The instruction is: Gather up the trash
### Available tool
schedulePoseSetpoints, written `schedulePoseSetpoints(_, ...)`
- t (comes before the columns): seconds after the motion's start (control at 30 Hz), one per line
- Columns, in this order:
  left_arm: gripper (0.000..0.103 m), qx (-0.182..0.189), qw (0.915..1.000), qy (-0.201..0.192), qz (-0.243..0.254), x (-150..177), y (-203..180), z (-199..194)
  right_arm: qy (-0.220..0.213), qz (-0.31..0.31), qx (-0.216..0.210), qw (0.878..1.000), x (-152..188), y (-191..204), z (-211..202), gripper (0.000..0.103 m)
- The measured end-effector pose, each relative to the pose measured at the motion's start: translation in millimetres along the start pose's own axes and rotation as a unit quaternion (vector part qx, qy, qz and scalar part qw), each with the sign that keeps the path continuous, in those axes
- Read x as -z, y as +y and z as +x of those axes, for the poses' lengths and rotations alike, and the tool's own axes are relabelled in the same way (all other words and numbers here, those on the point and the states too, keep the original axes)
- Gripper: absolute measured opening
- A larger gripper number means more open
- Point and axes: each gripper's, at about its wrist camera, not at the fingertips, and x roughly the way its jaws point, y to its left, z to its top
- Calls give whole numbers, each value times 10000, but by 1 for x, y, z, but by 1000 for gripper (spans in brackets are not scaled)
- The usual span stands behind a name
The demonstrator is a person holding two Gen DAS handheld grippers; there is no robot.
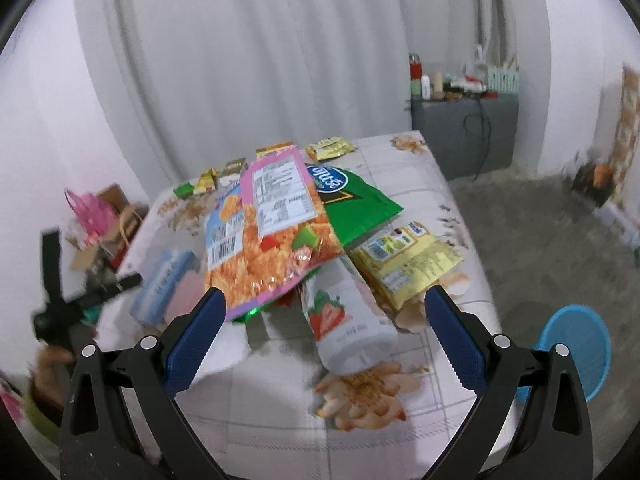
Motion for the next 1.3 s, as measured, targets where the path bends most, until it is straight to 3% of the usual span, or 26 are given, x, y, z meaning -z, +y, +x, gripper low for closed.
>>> schedulePoseSetpoints(0.17,97,-158,9987,334,344,1,-7,24,281,444,-532,9972,-15,-14,20,87)
schedulePoseSetpoints(0.33,88,-80,9969,635,452,4,-9,44,429,815,-977,9909,-30,-20,33,81)
schedulePoseSetpoints(0.43,82,-113,9970,588,492,4,-9,47,409,890,-1261,9872,-31,-16,30,79)
schedulePoseSetpoints(0.53,73,-204,9967,648,448,3,-4,51,412,587,-1390,9877,-23,-2,24,78)
schedulePoseSetpoints(0.8,72,-138,9986,485,161,11,16,37,791,-189,-1673,9825,8,44,26,76)
schedulePoseSetpoints(0.93,72,-145,9990,426,-43,21,27,24,1011,-875,-1487,9798,17,82,39,73)
schedulePoseSetpoints(1.03,72,-135,9989,400,-182,28,36,13,961,-1866,-1298,9691,19,125,48,73)
schedulePoseSetpoints(1.1,72,-101,9988,387,-266,32,41,7,1013,-2530,-1288,9535,20,154,61,76)
schedulePoseSetpoints(1.3,72,97,9977,329,-577,41,59,-6,1319,-3582,-1446,9129,34,205,120,87)
